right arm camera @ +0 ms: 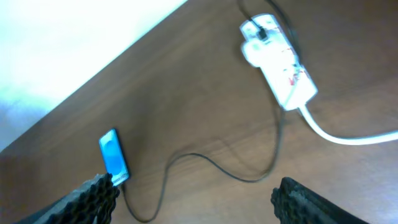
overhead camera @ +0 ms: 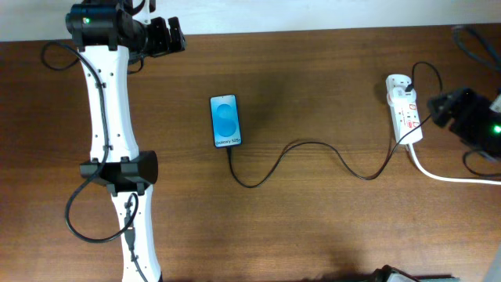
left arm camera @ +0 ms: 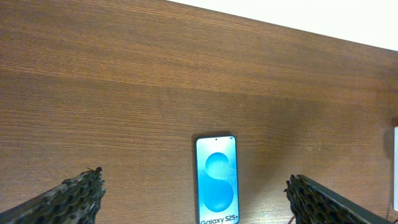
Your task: Plug charger to phone and switch on socket
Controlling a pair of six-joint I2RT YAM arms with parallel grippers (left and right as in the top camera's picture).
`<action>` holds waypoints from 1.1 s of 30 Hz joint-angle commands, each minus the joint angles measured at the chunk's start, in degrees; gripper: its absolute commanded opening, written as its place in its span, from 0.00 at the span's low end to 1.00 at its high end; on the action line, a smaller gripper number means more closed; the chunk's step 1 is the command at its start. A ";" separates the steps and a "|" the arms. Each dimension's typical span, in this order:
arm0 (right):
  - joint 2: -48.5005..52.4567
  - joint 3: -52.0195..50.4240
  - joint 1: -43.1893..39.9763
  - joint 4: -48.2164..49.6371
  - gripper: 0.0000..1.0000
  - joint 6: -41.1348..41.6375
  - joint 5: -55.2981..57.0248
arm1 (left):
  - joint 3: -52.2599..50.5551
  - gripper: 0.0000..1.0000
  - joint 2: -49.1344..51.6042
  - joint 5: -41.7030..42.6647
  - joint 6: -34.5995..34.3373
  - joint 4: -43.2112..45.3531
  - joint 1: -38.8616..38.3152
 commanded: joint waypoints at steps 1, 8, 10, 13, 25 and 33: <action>-0.11 0.85 -2.91 -2.78 0.85 -3.98 0.76 | 0.17 0.99 -1.29 -0.55 -0.11 -0.09 0.20; -0.09 0.85 -2.97 -2.51 0.85 -3.93 1.16 | 0.17 1.00 -1.29 -0.55 -0.11 -0.11 0.20; 0.00 0.85 -2.86 -2.27 0.85 -3.89 1.11 | 0.17 0.99 -1.29 -0.55 -0.11 -0.09 0.20; 0.00 0.85 -2.86 -2.80 0.85 -3.91 1.16 | 0.17 1.00 -1.29 -0.55 -0.11 -0.09 -0.09; 0.00 0.85 -2.89 -3.50 0.86 -3.91 5.40 | 0.17 0.99 -1.29 -0.55 -0.11 -0.09 -0.28; 0.68 0.85 -4.96 0.22 0.91 -1.70 10.32 | 0.17 1.00 -1.29 -0.55 -0.11 -0.09 -0.28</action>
